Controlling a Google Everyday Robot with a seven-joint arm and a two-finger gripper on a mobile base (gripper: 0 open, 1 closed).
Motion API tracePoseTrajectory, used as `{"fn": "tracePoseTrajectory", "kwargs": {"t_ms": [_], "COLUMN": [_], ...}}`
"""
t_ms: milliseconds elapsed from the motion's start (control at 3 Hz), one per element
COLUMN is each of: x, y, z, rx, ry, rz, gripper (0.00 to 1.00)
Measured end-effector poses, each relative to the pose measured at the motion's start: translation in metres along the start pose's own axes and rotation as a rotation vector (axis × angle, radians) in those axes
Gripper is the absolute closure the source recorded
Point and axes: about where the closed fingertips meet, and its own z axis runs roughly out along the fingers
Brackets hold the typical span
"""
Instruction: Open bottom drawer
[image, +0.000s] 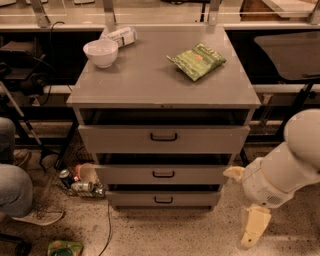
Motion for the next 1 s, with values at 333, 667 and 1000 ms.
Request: {"fn": "tracePoseTrajectory", "kwargs": {"t_ms": [333, 667, 1000], "x": [0.044, 0.078, 0.099], "y": [-0.012, -0.027, -0.051], "z": [0.067, 0.118, 0.167], "rx": [-0.016, -0.014, -0.065], "ry": [-0.008, -0.069, -0.169], "rz": [0.005, 0.014, -0.012], "gripper": [0.0, 0.0, 0.0]}}
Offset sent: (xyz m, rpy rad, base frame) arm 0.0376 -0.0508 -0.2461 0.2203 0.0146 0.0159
